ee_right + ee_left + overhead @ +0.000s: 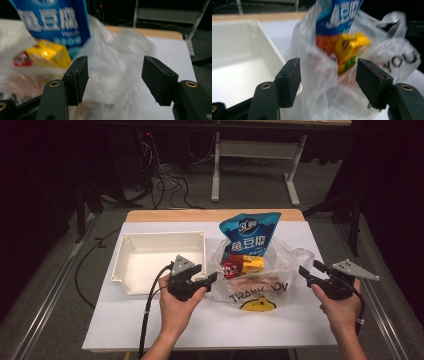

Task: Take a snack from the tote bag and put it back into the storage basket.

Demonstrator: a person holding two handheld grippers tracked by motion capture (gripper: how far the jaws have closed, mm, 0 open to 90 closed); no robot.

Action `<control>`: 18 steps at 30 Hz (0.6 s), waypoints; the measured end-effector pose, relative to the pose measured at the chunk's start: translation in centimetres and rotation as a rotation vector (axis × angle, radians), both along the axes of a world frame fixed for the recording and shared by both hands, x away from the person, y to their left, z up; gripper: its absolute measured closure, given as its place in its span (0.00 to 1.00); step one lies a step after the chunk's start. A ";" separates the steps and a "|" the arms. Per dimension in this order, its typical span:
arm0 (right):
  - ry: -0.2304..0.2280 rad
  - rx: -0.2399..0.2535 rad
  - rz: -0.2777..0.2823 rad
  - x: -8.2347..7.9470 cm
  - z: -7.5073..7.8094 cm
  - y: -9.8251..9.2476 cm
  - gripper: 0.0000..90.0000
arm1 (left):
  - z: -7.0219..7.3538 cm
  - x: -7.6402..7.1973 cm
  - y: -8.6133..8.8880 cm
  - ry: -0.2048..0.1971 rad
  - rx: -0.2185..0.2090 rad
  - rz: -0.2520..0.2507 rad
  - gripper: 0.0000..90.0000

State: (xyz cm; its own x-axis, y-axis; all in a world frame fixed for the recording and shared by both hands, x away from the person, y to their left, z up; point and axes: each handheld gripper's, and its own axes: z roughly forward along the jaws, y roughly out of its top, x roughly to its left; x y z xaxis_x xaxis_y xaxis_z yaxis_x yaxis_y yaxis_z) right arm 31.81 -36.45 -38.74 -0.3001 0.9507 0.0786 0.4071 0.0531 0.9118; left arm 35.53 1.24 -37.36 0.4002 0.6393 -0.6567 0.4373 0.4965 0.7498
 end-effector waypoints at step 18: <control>0.261 -0.230 0.030 8.0 -2.9 5.5 1.00 | -6.0 6.7 -4.5 0.136 0.263 0.085 1.00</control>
